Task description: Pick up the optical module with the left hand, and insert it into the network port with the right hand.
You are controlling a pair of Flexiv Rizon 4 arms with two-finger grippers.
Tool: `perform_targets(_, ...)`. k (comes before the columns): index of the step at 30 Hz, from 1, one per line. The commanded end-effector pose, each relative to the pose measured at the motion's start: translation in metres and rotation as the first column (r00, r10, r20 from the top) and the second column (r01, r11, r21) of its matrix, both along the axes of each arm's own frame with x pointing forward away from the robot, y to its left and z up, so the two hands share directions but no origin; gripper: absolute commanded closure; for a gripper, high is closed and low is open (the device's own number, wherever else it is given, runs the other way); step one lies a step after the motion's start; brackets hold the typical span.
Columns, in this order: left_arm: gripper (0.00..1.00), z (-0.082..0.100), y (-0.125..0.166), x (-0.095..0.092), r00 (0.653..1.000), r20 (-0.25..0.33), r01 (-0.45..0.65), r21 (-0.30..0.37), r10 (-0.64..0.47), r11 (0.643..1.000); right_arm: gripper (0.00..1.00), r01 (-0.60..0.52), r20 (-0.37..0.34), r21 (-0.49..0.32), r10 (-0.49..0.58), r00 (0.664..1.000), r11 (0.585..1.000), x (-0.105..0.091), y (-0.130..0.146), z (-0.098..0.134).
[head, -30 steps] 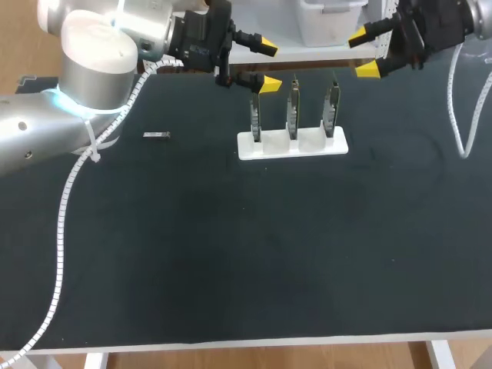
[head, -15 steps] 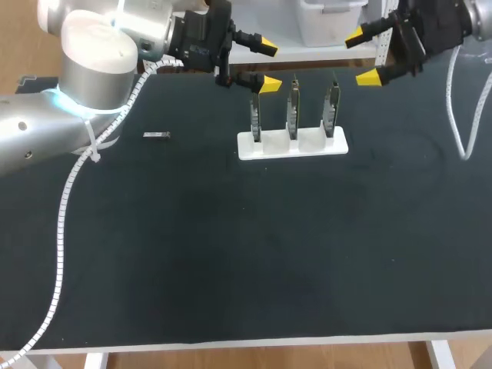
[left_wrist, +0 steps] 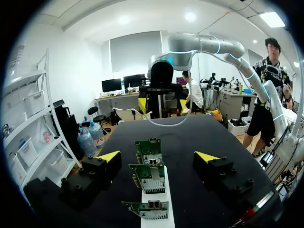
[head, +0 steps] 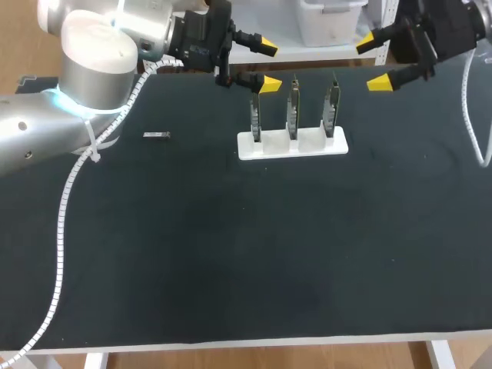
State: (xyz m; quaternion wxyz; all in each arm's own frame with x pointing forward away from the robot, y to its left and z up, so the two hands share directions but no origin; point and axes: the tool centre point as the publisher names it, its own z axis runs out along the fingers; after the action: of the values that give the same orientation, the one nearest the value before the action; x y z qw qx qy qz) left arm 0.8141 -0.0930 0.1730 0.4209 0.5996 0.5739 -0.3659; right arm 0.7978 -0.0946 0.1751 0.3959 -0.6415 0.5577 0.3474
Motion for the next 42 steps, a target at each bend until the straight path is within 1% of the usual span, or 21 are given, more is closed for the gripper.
perform_targets(1,0.0,0.001,-0.001,0.002,1.0,-0.003,0.002,0.005,-0.002,1.0,0.0,0.027,0.014,-0.008,-0.027,1.0,1.0,-0.007,0.0,0.001)
perform_targets(20,0.0,0.001,-0.001,0.002,1.0,-0.003,0.002,0.005,-0.002,1.0,0.0,0.027,0.006,-0.011,-0.027,1.0,1.0,-0.006,-0.002,0.0)
perform_targets(21,0.0,0.004,-0.004,0.005,1.0,0.016,0.011,-0.006,-0.01,1.0,0.0,0.027,0.006,-0.011,-0.027,1.0,1.0,-0.006,-0.002,0.0)
perform_targets(24,0.0,0.014,-0.008,0.017,0.999,0.044,0.021,0.019,-0.021,1.0,0.0,0.027,0.006,-0.011,-0.027,1.0,1.0,-0.006,-0.002,0.0)
perform_targets(26,0.0,0.016,-0.007,0.023,0.999,0.046,0.015,0.044,-0.017,0.999,0.0,0.027,0.006,-0.011,-0.027,1.0,1.0,-0.006,-0.002,0.0)
perform_targets(27,0.0,0.016,-0.005,0.026,0.999,0.05,0.015,0.049,-0.017,0.999,0.0,0.027,0.006,-0.011,-0.027,1.0,1.0,-0.006,-0.002,0.0)
perform_targets(29,0.0,0.014,0.001,0.028,0.999,0.041,0.006,0.062,-0.008,0.998,0.0,0.027,0.006,-0.011,-0.027,1.0,1.0,-0.006,-0.002,0.0)
perform_targets(33,0.0,0.011,0.015,0.025,1.0,0.031,0.0,0.075,-0.003,0.997,0.0,0.027,0.006,-0.011,-0.027,1.0,1.0,-0.006,-0.002,0.0)
perform_targets(36,0.0,0.009,0.03,0.019,1.0,0.017,-0.018,0.085,0.017,0.996,0.0,0.027,0.006,-0.011,-0.027,1.0,1.0,-0.006,-0.002,0.0)
perform_targets(42,0.0,0.004,0.073,-0.002,0.997,-0.02,-0.073,0.128,0.077,0.989,0.0,0.027,0.006,-0.011,-0.027,1.0,1.0,-0.006,-0.002,0.0)
